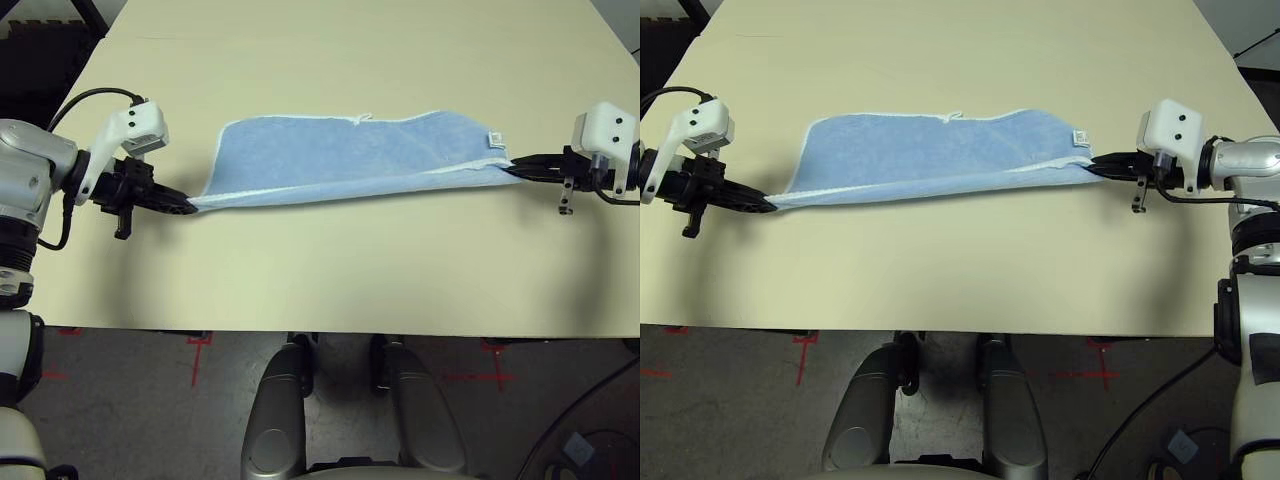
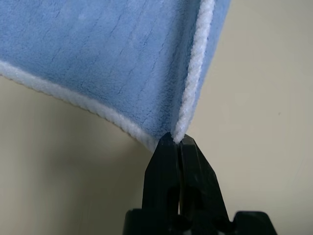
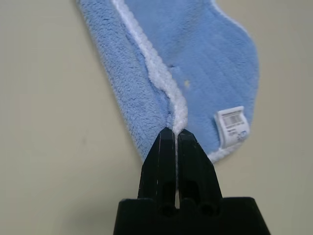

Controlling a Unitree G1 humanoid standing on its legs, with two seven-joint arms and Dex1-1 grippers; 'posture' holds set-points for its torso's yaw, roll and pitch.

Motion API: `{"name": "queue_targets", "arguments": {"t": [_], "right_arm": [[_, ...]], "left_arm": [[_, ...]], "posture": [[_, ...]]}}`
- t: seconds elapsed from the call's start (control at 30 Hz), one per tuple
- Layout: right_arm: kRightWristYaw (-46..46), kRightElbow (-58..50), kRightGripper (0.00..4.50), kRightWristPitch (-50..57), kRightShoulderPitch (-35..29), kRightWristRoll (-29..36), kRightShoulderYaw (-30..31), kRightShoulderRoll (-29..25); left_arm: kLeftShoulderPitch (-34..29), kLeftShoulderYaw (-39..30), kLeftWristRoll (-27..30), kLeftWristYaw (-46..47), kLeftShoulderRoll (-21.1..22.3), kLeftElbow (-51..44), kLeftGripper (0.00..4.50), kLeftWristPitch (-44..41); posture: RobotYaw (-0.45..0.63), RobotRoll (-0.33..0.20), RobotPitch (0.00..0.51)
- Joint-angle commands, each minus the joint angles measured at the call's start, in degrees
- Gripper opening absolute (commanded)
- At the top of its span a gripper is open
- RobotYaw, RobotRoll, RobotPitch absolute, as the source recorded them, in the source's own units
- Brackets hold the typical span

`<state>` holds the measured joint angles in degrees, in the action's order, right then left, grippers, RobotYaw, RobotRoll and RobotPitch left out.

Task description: Fold the towel and set it aside.

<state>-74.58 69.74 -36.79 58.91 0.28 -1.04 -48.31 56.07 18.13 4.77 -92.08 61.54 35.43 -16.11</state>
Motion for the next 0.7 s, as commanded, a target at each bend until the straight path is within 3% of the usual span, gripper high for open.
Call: {"name": "queue_targets", "arguments": {"t": [0.03,0.27,0.53,0.7], "right_arm": [[4.8,1.6,0.00,2.0,-1.0,2.8,-4.3,-0.2],[6.5,1.0,0.00,7.2,-2.5,7.5,-9.4,1.2],[-2.4,-2.1,0.00,15.0,-6.4,10.5,-9.9,0.2],[-7.4,-4.2,0.00,12.2,-10.6,7.0,-6.4,-2.0]], "left_arm": [[-0.5,-0.7,-2.2,-0.4,1.2,2.4,0.03,0.0],[-0.9,-1.8,-2.7,-0.2,0.4,2.8,0.03,-0.4],[0.6,-0.7,-0.4,-0.4,1.3,2.1,0.03,-0.9],[2.3,6.1,6.7,-0.4,5.0,-3.5,0.03,-2.1]], "posture": [[0.07,0.000,0.273],[0.07,0.000,0.272],[0.07,0.000,0.267],[0.07,0.000,0.263]]}}
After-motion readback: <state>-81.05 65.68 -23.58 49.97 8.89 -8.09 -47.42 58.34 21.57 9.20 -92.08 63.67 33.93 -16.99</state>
